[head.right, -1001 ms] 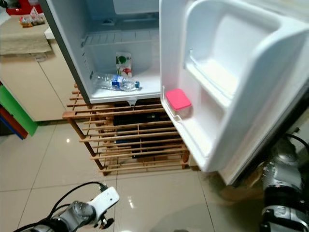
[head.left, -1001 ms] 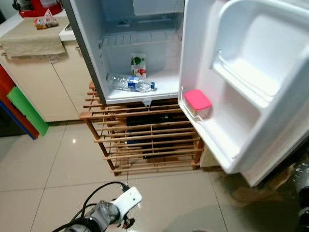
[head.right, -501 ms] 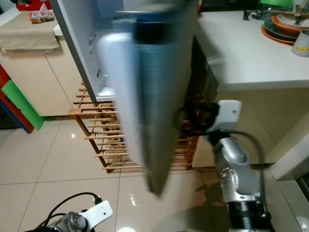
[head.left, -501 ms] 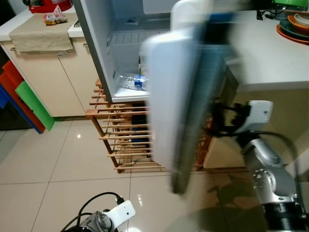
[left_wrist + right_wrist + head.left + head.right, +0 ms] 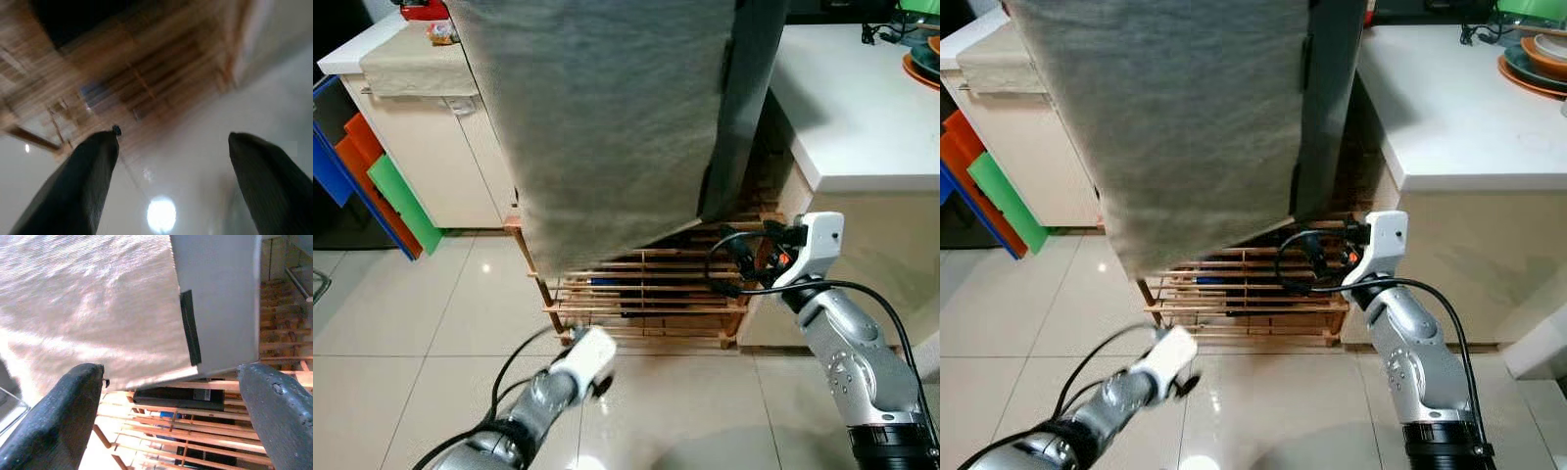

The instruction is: Restocking fridge

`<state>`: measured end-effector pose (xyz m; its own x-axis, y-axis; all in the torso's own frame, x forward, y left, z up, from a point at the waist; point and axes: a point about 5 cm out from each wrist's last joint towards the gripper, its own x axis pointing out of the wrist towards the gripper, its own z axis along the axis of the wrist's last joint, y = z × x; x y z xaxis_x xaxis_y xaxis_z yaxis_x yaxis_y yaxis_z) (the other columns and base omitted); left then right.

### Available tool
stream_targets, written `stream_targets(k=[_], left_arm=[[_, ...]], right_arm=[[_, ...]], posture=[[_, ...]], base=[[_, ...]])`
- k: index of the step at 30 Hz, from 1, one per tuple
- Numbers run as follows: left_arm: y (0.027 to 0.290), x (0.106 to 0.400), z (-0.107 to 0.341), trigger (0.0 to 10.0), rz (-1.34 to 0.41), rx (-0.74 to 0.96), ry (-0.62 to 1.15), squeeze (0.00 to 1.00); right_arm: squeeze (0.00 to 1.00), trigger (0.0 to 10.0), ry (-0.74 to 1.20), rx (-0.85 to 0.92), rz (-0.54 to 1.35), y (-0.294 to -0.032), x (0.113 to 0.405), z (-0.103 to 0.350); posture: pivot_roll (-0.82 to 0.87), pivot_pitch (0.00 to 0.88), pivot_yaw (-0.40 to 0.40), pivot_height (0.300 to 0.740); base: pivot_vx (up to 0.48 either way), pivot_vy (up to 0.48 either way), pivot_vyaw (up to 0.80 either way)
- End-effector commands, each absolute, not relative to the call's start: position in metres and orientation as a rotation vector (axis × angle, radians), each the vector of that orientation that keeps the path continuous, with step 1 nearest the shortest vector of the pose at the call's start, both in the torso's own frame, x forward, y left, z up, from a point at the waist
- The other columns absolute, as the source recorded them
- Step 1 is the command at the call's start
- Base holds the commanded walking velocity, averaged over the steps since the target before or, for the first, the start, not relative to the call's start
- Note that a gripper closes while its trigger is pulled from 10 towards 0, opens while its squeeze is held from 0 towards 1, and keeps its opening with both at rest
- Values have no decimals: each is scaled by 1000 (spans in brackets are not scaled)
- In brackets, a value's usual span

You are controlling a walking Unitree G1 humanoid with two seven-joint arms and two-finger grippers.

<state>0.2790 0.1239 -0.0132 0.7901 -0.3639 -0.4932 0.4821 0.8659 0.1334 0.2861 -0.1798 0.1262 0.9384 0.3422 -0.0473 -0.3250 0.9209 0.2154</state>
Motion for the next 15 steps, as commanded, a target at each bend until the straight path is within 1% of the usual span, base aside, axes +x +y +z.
stream_targets(k=[1,3,5,6,9,10,12,13,14,15], left_arm=[[150,297,9,10000,-316,134,343,0],[163,301,25,10000,-236,85,185,0],[165,300,36,10000,-200,87,71,0],[165,301,40,10000,-191,83,35,0],[165,308,85,10000,-205,71,-186,0],[165,308,85,10000,-205,71,-186,0],[164,321,128,10000,-255,100,-303,0],[164,321,128,10000,-255,100,-303,0],[160,329,157,10000,-330,197,-382,0],[157,336,167,10000,-339,198,-382,0]], right_arm=[[0,10000,74,242,399,-173,285,132],[0,10000,81,258,431,-170,283,132],[0,10000,89,256,435,-169,283,130],[0,10000,91,256,434,-169,283,129],[0,10000,102,251,420,-168,283,125],[0,10000,102,251,420,-168,283,125],[0,10000,92,245,364,-170,286,123],[0,10000,92,245,364,-170,286,123],[0,10000,65,248,339,-169,285,124],[0,10000,55,242,320,-168,285,123]], posture=[[-97,0,63,740],[-94,0,65,740],[-90,0,63,740],[-90,0,63,740],[-87,0,63,740],[-87,0,63,740],[-86,0,63,740],[-86,0,63,740],[-87,0,65,740],[-88,0,67,740]], base=[[0,0,0],[0,0,0],[0,0,0],[0,0,0],[0,0,0],[0,0,0],[0,446,0],[0,480,0],[0,480,0],[0,480,0]])
